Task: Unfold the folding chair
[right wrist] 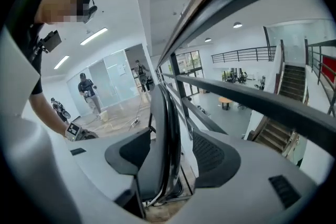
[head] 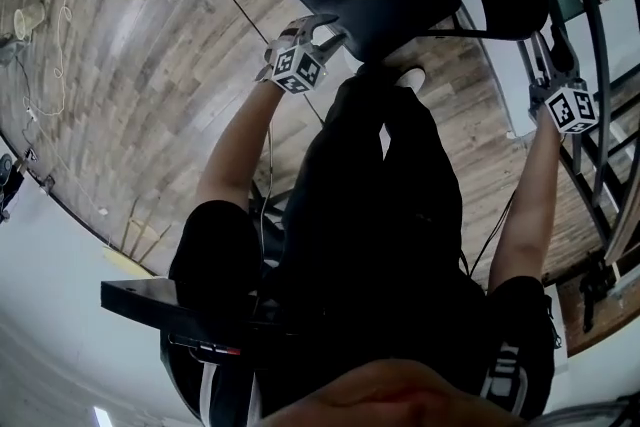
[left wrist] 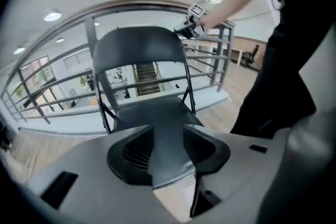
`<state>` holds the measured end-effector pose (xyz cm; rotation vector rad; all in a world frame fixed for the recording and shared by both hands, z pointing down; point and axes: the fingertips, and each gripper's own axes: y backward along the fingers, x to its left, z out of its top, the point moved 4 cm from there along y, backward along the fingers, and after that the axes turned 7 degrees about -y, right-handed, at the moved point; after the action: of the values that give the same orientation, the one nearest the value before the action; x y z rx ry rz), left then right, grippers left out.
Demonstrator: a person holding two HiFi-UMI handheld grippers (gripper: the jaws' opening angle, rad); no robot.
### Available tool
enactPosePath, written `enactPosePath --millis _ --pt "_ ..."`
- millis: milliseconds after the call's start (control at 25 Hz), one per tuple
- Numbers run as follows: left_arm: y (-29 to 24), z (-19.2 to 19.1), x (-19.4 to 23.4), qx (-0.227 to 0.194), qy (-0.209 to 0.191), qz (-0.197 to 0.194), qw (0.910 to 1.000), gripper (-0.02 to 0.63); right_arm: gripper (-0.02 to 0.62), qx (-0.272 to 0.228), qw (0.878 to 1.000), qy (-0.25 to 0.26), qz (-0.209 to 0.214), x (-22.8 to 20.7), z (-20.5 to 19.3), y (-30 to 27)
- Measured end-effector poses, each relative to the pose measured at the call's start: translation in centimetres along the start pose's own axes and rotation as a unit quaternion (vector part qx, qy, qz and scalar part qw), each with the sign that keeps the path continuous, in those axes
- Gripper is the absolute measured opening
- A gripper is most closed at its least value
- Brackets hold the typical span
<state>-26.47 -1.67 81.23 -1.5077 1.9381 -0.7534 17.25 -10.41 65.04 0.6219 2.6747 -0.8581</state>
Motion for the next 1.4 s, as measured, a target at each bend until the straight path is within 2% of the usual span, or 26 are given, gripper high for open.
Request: enactPosePath --millis 80,200,320,440,560,720,880,1080,1240,1400 --pt "3.0 3.7 1.4 -0.041 0.036 0.032 0.9980 0.169 0.235 -0.018 1.000 0.011 0.001 1.6 2.1 1.0" --pt "6.9 9.5 3.6 -0.100 0.049 0.063 0.9918 0.169 0.232 -0.062 0.997 0.032 0.027 5.9 6.0 2.0" --pt "10.7 15.5 2.5 -0.140 0.057 0.063 0.9865 0.169 0.164 -0.087 0.993 0.035 0.074 11.5 8.8 4.7" --pt "14.4 21.3 -0.1 -0.181 0.063 0.041 0.9807 0.169 0.091 -0.089 0.987 0.038 0.130 17.7 10.2 7.6" --pt "17.8 27.3 -1.1 -0.234 0.061 0.029 0.9700 0.164 0.013 -0.092 0.976 0.059 0.186 23.1 11.5 9.4" --pt "22.7 33.9 -2.0 -0.289 0.050 0.049 0.9547 0.125 0.008 -0.091 0.963 0.078 0.241 29.2 13.1 11.7" --pt "26.7 37.7 -2.9 -0.322 0.071 0.076 0.9409 0.010 0.008 -0.085 0.958 0.092 0.259 33.4 14.0 13.6" --pt "30.0 40.7 -4.7 -0.351 0.108 0.115 0.9231 0.003 0.008 -0.097 0.949 0.117 0.278 36.2 15.4 16.5" --pt "31.4 41.8 -5.1 -0.357 0.101 0.133 0.9190 0.003 0.008 -0.109 0.943 0.151 0.274 36.9 16.1 17.4" --pt "32.1 42.6 -5.3 -0.357 0.088 0.147 0.9180 0.003 0.008 -0.118 0.942 0.152 0.276 37.3 16.2 18.0"
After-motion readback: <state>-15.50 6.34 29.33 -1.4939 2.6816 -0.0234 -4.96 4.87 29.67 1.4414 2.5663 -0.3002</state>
